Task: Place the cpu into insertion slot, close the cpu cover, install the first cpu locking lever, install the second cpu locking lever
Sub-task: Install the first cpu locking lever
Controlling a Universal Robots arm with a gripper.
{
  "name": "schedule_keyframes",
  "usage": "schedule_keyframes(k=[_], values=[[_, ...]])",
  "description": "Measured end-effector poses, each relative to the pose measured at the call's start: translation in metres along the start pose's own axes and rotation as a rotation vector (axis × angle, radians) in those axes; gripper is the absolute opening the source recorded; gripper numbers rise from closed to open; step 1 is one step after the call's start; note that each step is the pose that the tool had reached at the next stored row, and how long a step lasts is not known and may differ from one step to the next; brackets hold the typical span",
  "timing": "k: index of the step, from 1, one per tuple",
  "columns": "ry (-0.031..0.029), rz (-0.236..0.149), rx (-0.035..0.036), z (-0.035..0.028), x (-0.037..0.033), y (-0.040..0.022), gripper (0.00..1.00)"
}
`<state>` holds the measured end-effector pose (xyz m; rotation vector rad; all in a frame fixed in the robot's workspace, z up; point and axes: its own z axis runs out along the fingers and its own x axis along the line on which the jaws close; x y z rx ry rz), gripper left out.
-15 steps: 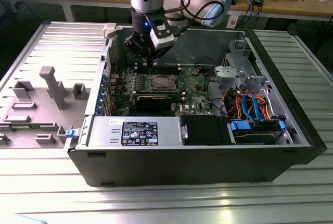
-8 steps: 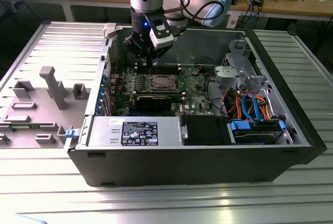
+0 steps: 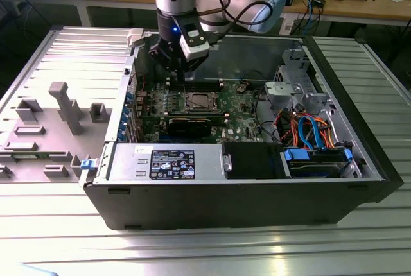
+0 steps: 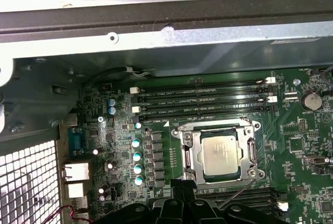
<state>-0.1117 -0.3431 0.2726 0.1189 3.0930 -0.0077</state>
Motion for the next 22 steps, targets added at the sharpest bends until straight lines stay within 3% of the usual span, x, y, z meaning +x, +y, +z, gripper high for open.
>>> schedule_keyframes(k=[15, 22], values=[[0.0, 0.0, 0.0003, 0.0001, 0.0035, -0.0002, 0.11], [0.0001, 0.0, 0.0004, 0.0009, 0.0117, 0.0013, 0.11]])
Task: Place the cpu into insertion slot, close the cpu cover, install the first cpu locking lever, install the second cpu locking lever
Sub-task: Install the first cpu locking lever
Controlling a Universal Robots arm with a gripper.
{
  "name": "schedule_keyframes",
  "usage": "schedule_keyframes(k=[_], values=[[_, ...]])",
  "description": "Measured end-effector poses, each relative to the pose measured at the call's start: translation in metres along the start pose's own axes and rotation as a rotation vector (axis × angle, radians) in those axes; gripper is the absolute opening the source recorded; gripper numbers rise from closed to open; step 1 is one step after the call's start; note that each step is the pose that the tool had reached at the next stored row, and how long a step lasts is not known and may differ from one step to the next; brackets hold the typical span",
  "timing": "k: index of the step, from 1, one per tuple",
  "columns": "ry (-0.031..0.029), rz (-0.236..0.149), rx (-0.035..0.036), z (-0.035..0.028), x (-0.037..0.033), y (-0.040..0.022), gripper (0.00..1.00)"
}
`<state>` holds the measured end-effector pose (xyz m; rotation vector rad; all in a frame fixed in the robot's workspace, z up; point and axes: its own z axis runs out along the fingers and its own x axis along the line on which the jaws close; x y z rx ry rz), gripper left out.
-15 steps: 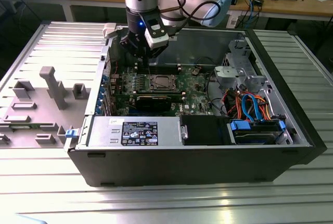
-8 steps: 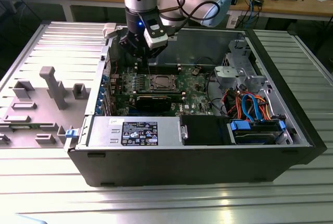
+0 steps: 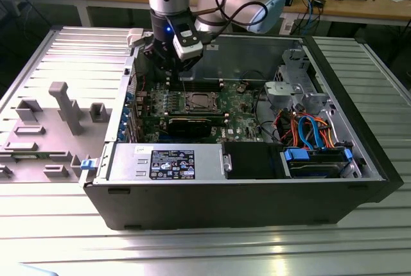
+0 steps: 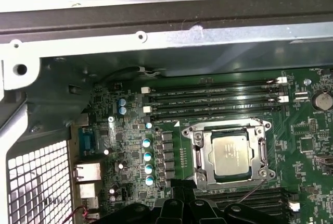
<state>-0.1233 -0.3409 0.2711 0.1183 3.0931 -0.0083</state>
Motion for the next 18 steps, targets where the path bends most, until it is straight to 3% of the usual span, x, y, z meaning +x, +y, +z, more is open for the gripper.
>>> schedule_keyframes(k=[5, 18], values=[[-0.0001, 0.0, -0.0002, 0.0013, 0.0007, 0.0072, 0.11], [-0.0003, 0.0, -0.0003, 0.0024, 0.0025, 0.008, 0.11]])
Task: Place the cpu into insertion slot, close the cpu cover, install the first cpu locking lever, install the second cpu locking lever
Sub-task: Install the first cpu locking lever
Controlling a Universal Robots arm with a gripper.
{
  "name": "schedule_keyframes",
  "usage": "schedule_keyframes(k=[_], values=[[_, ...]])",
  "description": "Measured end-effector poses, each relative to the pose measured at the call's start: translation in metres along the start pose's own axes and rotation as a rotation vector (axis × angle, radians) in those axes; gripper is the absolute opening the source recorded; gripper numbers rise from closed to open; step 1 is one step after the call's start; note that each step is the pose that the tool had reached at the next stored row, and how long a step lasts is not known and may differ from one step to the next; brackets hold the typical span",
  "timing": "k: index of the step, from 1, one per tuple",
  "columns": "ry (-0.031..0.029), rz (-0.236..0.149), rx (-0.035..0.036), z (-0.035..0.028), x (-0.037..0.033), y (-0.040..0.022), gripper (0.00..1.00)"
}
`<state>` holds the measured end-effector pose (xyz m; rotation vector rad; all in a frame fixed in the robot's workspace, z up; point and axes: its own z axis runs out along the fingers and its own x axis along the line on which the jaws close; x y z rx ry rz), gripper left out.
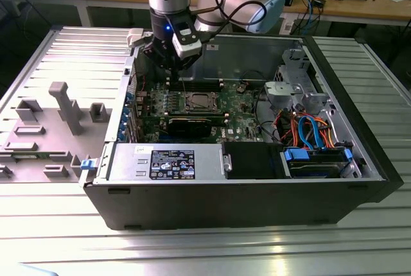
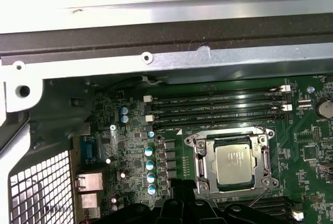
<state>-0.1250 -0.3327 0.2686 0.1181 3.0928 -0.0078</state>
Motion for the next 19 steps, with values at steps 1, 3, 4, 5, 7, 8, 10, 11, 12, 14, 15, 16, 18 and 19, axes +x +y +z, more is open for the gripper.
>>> schedule_keyframes(k=[1, 3, 4, 5, 7, 8, 10, 11, 12, 14, 15, 16, 18, 19], values=[[0.0, 0.0, 0.0, 0.0006, 0.0002, 0.0002, 0.11], [0.0, 0.0, 0.0001, 0.0024, 0.0006, 0.0027, 0.11], [0.0, 0.0, 0.0001, 0.0028, 0.0008, 0.0038, 0.11], [0.0001, 0.0, 0.0001, 0.0032, 0.0009, 0.0051, 0.11], [0.0001, 0.0, 0.0002, 0.0037, 0.0012, 0.0096, 0.11], [0.0001, 0.0, 0.0002, 0.0041, 0.0014, 0.0116, 0.11], [-0.0001, -0.001, 0.0001, 0.0045, 0.0019, 0.0172, 0.11], [-0.0007, -0.002, -0.0001, 0.0046, 0.002, 0.0189, 0.11], [-0.002, -0.005, -0.0003, 0.0047, 0.0021, 0.0207, 0.11], [-0.0049, -0.012, -0.0008, 0.0052, 0.0024, 0.0238, 0.11], [-0.0064, -0.015, -0.001, 0.0053, 0.0024, 0.0249, 0.11], [-0.0084, -0.017, -0.0011, 0.0055, 0.001, 0.0254, 0.11], [-0.0107, -0.017, -0.0006, 0.0057, -0.002, 0.0259, 0.11], [-0.0117, -0.017, -0.0004, 0.0059, -0.0031, 0.0262, 0.11]])
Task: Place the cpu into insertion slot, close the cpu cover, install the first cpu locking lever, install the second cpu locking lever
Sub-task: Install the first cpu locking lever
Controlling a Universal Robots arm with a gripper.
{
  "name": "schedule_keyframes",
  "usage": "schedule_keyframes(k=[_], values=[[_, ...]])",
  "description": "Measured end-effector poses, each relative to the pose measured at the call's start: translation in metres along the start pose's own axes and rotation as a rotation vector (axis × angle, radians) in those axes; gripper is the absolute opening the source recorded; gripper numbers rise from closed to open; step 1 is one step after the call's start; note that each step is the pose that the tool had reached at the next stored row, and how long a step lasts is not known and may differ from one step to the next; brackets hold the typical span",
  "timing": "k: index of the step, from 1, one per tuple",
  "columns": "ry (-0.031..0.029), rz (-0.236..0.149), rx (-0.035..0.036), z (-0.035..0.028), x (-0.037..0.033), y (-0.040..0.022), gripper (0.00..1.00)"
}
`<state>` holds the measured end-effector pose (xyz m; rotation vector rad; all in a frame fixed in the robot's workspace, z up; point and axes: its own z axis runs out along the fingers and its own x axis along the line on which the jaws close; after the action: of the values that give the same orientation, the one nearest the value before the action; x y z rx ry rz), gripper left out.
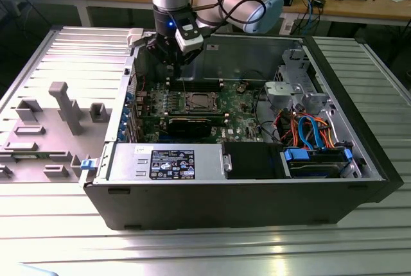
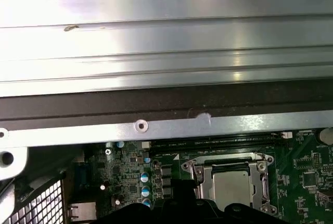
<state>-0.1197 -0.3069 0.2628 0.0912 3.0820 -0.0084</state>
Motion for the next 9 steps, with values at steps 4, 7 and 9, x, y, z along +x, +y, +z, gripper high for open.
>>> schedule_keyframes(k=[4, 7, 9], values=[[-0.001, 0.0, 0.0, 0.0001, -0.0001, 0.0, 0.11], [-0.0014, 0.0, 0.0, 0.0001, -0.0001, 0.0, 0.11], [-0.0015, 0.0, 0.0, 0.0001, -0.0001, 0.0, 0.11]])
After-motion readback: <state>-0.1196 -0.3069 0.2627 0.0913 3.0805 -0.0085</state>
